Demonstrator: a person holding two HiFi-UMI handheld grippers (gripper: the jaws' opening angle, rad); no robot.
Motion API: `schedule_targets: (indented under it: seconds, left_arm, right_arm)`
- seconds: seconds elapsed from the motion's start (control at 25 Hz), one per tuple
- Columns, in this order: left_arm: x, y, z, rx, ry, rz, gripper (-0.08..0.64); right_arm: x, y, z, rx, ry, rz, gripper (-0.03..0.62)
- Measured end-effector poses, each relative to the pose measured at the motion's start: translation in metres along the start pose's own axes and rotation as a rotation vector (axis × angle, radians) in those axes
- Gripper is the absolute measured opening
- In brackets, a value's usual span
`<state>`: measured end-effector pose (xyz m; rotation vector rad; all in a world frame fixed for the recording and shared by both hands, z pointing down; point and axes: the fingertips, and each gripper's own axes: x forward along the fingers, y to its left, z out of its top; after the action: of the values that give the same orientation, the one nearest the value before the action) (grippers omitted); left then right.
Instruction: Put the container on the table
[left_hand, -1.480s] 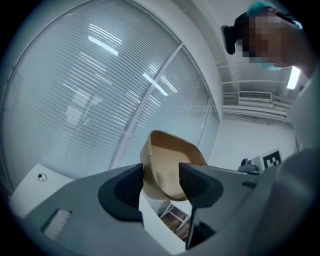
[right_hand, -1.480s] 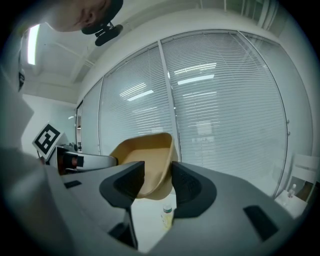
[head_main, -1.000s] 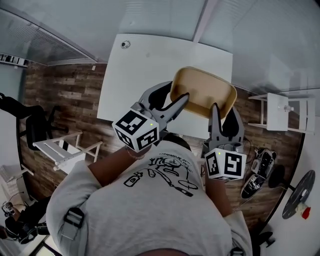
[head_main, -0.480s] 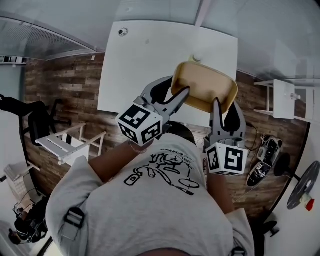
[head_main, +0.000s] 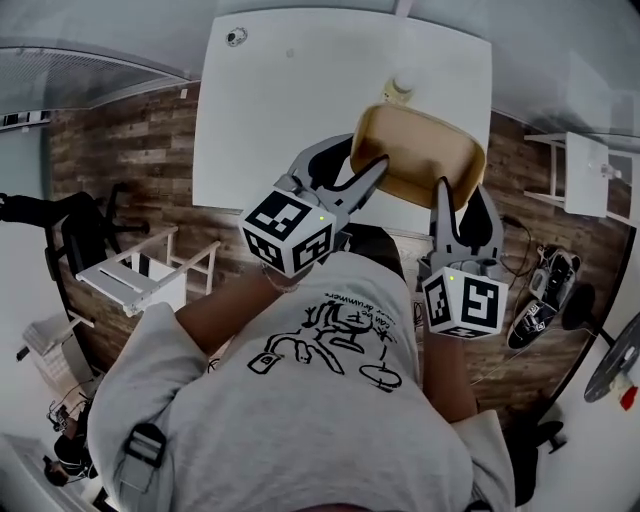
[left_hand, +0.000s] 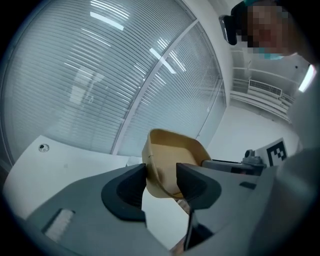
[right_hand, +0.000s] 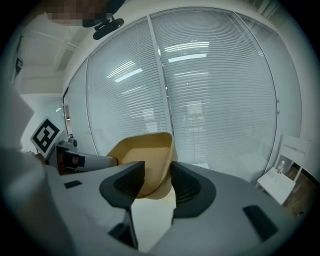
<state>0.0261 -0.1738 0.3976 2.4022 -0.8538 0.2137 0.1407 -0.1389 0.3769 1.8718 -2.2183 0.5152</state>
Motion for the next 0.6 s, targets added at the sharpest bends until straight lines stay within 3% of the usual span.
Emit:
schedule_targets:
  seconds: [0.6]
  left_arm:
    - [0.045,0.02,-0.063,-0.057,0.096,-0.018,0.172]
  right_arm:
    - [0.025,-0.037,-0.075,0.057,0.109,-0.041,0.158]
